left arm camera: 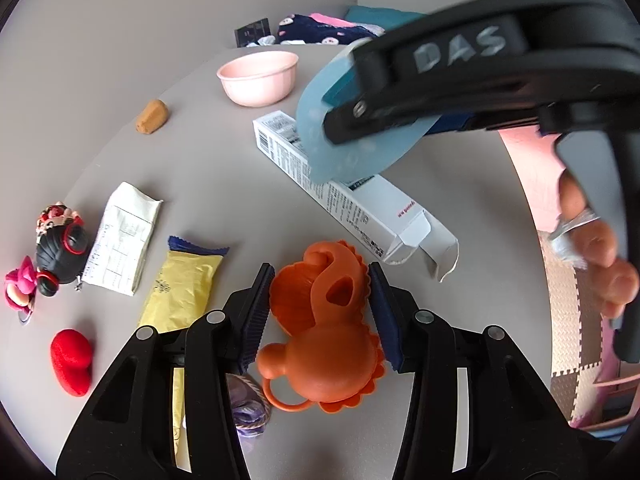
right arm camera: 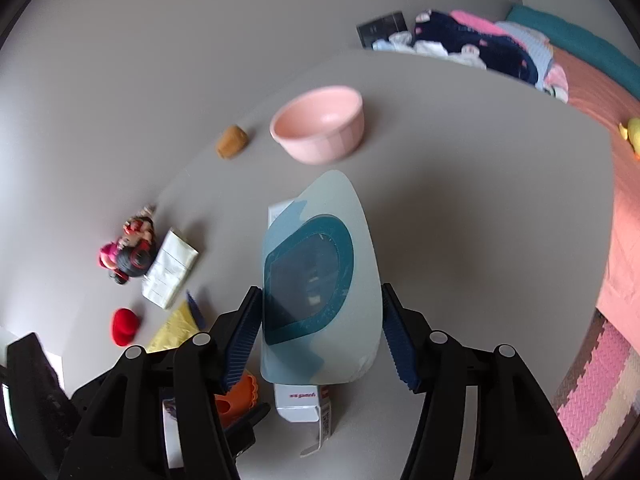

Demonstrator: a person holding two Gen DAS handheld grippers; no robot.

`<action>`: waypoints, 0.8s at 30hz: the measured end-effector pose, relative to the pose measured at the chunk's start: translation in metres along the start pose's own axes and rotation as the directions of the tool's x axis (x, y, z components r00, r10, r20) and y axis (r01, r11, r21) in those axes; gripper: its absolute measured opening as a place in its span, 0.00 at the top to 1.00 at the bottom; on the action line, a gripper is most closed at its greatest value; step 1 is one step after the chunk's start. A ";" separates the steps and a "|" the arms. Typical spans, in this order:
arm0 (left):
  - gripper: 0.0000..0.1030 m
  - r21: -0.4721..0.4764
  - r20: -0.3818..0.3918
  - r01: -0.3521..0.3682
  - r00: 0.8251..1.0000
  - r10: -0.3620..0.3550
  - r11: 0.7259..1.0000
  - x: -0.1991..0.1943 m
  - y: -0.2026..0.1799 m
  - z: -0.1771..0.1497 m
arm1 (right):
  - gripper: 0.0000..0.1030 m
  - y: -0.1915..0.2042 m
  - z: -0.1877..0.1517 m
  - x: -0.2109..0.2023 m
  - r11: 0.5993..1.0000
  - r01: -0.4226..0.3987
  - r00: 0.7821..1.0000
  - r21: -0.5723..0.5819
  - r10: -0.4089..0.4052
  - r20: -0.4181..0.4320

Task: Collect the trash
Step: 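Grasp the orange plastic toy with the left gripper while the right grasps the light-blue cover, then carry both items over the black trash bag and open both grippers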

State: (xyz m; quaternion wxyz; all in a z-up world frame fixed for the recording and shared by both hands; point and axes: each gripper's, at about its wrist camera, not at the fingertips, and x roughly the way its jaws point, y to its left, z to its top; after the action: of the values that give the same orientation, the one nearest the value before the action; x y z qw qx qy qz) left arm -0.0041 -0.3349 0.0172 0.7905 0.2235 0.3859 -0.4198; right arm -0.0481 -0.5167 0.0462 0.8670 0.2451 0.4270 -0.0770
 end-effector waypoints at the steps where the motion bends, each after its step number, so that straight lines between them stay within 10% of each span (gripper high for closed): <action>1: 0.54 -0.009 0.005 -0.003 1.000 0.003 1.000 -0.002 0.001 0.001 | 0.42 0.001 0.001 -0.007 1.000 -0.004 1.000 -0.003 0.004 0.014; 24: 0.55 0.010 0.141 -0.024 0.990 0.022 1.000 -0.088 -0.073 0.034 | 0.42 -0.047 -0.014 -0.130 0.999 -0.034 0.983 0.015 0.030 0.179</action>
State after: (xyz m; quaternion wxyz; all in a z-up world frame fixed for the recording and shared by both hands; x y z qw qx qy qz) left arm -0.0816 -0.3550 0.1060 0.8192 0.2024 0.3238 -0.4278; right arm -0.1549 -0.5609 0.1232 0.9007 0.2517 0.3429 -0.0885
